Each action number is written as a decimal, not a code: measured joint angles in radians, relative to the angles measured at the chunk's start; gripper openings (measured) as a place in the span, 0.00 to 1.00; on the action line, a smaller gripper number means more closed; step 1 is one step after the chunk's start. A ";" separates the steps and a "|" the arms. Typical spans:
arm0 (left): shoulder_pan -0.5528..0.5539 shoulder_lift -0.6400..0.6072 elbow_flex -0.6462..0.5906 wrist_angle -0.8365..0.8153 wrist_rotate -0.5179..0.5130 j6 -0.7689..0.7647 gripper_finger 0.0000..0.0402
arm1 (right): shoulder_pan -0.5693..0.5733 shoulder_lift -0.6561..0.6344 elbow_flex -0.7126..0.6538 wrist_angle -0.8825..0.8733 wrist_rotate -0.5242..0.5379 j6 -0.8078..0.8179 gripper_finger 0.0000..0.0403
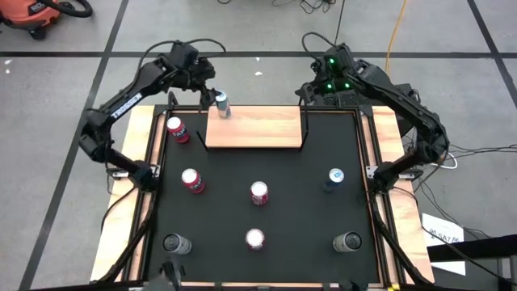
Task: Place canned beverage on shelf
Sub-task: Put the top red-black soda can on the shelf
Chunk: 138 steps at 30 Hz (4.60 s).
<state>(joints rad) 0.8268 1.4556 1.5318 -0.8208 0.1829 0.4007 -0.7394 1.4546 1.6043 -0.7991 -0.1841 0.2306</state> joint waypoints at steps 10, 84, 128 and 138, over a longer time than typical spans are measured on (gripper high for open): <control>-0.267 -0.058 0.001 0.164 0.181 -0.259 0.84 | 0.266 -0.207 0.001 -0.250 0.240 0.235 0.79; -0.939 0.210 -0.313 0.398 -0.202 -0.654 0.84 | 0.882 -0.297 -0.453 0.150 0.452 0.101 0.79; -0.711 0.235 -0.086 0.192 -0.261 -0.339 0.63 | 0.883 -0.428 -0.454 0.037 0.503 0.213 0.79; -0.397 0.231 0.028 0.178 -0.185 -0.124 0.63 | 0.883 -0.451 -0.454 0.023 0.579 0.212 0.79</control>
<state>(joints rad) 0.4301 1.6867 1.5597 -0.6423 -0.0020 0.2764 0.1439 1.0031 1.1507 -0.7757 0.3947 0.4430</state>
